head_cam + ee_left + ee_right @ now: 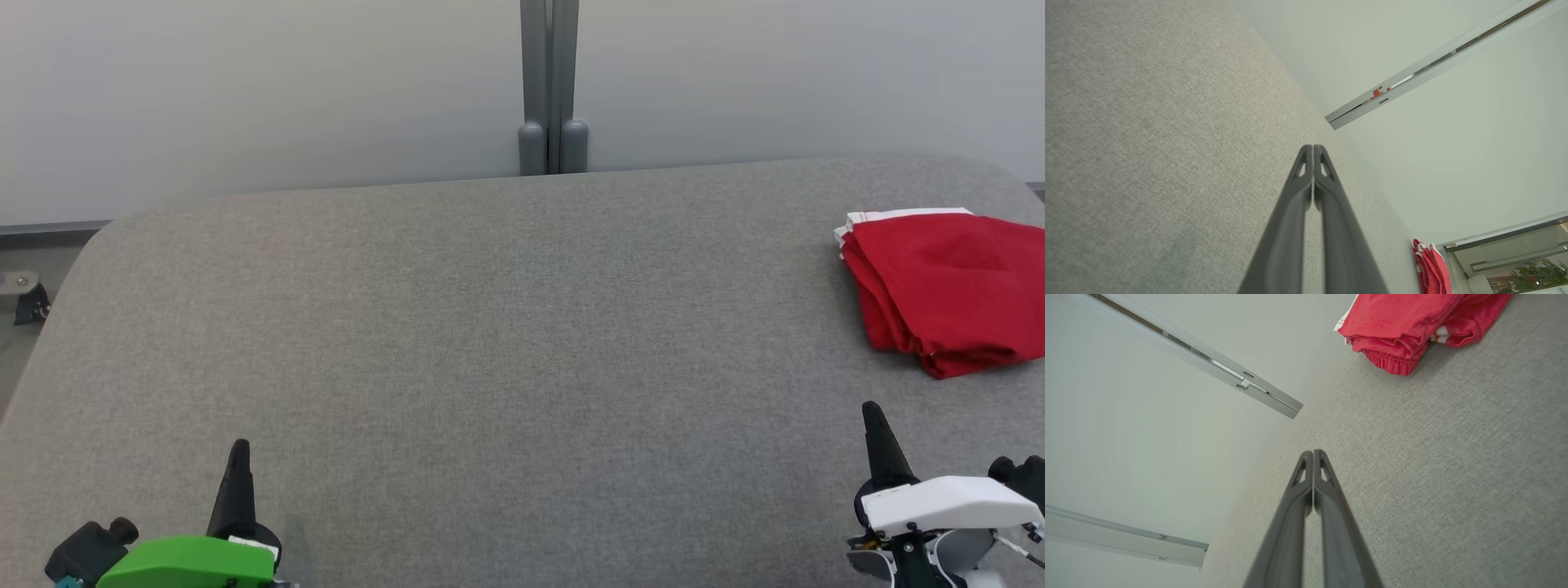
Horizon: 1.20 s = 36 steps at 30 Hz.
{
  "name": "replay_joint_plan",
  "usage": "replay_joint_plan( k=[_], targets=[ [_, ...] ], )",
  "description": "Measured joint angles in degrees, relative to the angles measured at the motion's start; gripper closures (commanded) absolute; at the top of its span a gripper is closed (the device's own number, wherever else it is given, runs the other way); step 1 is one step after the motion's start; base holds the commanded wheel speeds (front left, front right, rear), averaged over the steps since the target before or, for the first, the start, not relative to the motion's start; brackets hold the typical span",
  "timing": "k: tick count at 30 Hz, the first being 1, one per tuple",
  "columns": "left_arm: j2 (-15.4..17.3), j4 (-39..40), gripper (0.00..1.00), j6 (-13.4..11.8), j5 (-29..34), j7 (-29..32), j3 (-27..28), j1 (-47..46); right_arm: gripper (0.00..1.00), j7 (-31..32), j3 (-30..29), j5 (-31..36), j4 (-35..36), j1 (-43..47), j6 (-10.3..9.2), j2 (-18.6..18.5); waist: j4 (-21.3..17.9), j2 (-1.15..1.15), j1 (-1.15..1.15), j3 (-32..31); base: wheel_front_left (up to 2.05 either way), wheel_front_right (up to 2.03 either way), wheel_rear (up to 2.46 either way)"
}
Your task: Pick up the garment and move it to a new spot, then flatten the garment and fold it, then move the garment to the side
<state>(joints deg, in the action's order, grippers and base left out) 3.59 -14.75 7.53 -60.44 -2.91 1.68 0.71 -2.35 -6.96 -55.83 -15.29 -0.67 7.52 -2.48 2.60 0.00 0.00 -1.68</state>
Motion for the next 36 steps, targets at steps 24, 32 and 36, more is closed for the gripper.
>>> replay_joint_plan(
  k=[24, 32, 36],
  targets=[
    [-0.21, 0.25, 1.00, 0.00, -12.84, 3.69, 1.81, -2.56, 1.00, 3.63, 0.14, -14.74, 0.49, -2.10, -0.01, -0.10, -0.88, 0.00, 0.00, 0.63, 0.00, 0.00, 0.00],
    [-0.30, 0.34, 1.00, 0.00, -16.52, 4.85, 2.25, -3.28, 1.00, 4.64, 0.20, -18.91, 0.59, -2.77, -0.02, -0.12, -1.17, 0.00, 0.00, 0.83, 0.00, 0.00, 0.00],
    [-0.33, 0.38, 1.00, 0.00, -18.39, 5.36, 2.49, -3.66, 1.00, 5.15, 0.21, -21.04, 0.70, -3.16, -0.04, -0.13, -1.32, 0.00, 0.00, 0.94, 0.00, 0.00, 0.00]
  ],
)
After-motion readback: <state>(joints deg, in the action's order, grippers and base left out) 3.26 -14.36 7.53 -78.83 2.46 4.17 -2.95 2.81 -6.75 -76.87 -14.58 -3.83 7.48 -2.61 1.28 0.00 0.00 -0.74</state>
